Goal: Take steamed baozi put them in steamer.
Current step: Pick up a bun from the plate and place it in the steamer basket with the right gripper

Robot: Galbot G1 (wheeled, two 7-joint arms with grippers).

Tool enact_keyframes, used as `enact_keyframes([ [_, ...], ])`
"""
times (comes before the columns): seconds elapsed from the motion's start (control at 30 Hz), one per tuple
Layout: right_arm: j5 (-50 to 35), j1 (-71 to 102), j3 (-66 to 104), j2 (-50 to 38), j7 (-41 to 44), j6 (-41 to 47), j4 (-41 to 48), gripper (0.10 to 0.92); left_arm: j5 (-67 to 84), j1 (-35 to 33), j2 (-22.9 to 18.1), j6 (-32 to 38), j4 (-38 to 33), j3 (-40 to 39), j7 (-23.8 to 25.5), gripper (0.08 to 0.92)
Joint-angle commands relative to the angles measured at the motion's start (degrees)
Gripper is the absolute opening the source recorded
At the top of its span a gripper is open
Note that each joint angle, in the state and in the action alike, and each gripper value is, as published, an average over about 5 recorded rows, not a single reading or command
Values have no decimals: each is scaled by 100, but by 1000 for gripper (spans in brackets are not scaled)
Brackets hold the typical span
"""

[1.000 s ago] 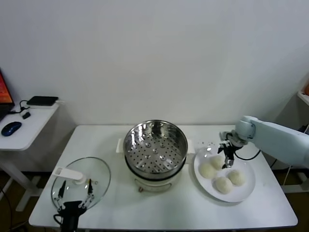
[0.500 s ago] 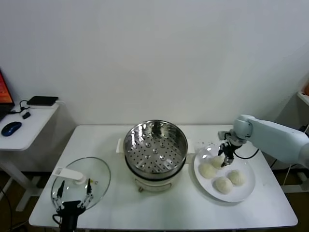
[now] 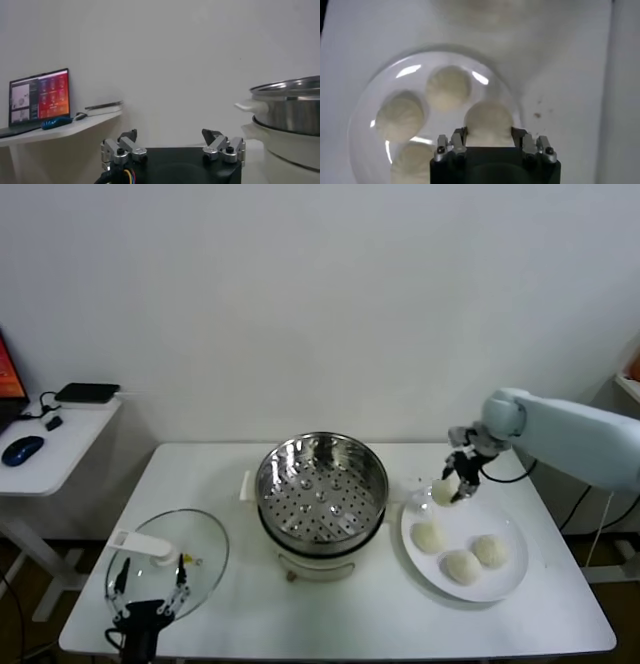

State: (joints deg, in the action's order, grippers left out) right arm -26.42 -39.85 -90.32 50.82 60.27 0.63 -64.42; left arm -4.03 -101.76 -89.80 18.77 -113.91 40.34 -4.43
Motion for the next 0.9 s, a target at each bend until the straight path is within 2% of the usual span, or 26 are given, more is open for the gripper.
enact_keyframes([
  [0.03, -584, -1804, -530, 546, 247, -1075, -489, 609, -1, -19, -6, 18, -45, 3, -11, 823],
  [0.23, -374, -2147, -543, 1335, 408, -2662, -356, 611, 1, -21, -5, 66, -26, 25, -30, 823],
  [0.43, -222, -1596, -568, 2258, 121, -3456, -171, 611, 1, -10, -10, 112, 30, 21, -95, 823],
  [0.63, 685, -677, -385, 2956, -124, -4179, 735, 610, 15, 1, 3, 96, 23, 44, -116, 823],
  [0.9, 1524, 534, -4, 3393, -262, -4696, 2066, 610, 22, 17, 4, 94, 65, 59, -141, 823],
])
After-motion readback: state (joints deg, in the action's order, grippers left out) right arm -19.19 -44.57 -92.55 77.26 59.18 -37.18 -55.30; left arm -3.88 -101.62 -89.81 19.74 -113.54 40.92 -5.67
